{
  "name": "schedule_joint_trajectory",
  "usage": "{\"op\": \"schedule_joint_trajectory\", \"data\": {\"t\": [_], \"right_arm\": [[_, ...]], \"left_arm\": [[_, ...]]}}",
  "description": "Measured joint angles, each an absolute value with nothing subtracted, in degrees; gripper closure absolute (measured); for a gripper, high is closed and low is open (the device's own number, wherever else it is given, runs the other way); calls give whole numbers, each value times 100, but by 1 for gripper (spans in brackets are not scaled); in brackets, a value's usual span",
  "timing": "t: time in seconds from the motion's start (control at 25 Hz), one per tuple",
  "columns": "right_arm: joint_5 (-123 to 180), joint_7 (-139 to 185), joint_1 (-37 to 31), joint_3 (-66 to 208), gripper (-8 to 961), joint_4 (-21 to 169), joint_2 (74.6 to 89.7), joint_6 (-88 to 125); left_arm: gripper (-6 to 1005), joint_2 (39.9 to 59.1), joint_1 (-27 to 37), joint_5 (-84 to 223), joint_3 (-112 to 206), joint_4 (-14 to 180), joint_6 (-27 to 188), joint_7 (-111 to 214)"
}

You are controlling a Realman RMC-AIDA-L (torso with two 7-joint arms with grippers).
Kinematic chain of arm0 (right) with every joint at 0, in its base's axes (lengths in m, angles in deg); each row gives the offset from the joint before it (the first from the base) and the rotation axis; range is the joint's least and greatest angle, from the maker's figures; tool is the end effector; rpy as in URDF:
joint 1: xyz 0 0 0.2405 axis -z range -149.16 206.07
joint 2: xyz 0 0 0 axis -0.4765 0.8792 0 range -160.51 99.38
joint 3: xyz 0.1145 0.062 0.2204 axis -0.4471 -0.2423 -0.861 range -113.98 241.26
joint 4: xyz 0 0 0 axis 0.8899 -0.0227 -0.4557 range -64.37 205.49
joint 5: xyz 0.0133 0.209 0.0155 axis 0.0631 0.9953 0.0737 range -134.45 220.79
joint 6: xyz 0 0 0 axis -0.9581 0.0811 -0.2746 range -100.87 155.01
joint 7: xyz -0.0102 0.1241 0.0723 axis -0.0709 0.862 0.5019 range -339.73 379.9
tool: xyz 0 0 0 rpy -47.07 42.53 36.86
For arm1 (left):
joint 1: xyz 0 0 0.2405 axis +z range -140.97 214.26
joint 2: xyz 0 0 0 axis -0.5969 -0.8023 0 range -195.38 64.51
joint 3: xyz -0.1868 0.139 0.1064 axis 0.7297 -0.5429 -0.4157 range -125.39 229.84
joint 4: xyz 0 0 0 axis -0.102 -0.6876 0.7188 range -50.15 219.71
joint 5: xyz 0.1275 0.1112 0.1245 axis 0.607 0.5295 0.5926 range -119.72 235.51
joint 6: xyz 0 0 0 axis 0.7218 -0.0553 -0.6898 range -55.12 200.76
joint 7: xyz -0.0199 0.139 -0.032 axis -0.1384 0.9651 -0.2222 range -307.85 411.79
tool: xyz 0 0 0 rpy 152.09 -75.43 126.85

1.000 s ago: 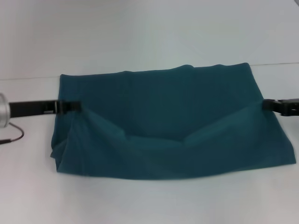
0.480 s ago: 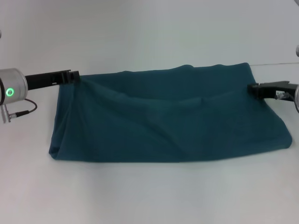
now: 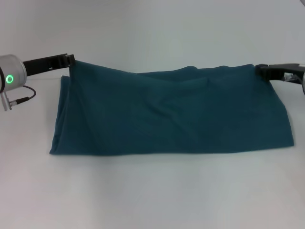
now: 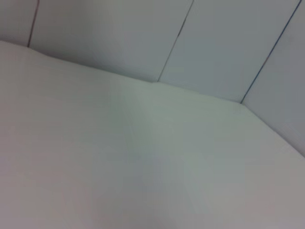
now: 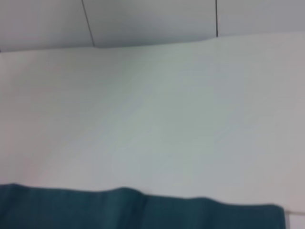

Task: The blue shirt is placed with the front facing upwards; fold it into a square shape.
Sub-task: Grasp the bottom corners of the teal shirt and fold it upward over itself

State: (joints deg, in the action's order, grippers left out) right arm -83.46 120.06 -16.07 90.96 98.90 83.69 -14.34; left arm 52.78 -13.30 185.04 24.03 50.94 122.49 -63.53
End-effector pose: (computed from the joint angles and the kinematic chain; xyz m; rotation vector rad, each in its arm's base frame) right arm 0.3017 0.4570 0.0591 -1.9362 1.0238 0.3487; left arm -0.2266 0.4730 0.0349 -2.0303 -1.1801 -0.6026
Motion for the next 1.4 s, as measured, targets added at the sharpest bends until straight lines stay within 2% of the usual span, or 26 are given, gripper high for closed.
{"op": "schedule_joint_trajectory", "data": {"t": [0.52,1.16,1.4], "right_arm": [[-8192,12002,-1905,9095,886,9866,8222,-1127],[-8109,11726,-2057,9107,867,9683,8220,-814],[-7545,10934,-2058,9106,861,9638,8306,-624]], "left_arm": [[999,5281,-1629,18488,2400,5124,11576,-6342],[1001,5289,-1720,18120,2366,5533,11171,-5932],[1001,5450,-1668,17839,2365,5538,10646,-5717]]}}
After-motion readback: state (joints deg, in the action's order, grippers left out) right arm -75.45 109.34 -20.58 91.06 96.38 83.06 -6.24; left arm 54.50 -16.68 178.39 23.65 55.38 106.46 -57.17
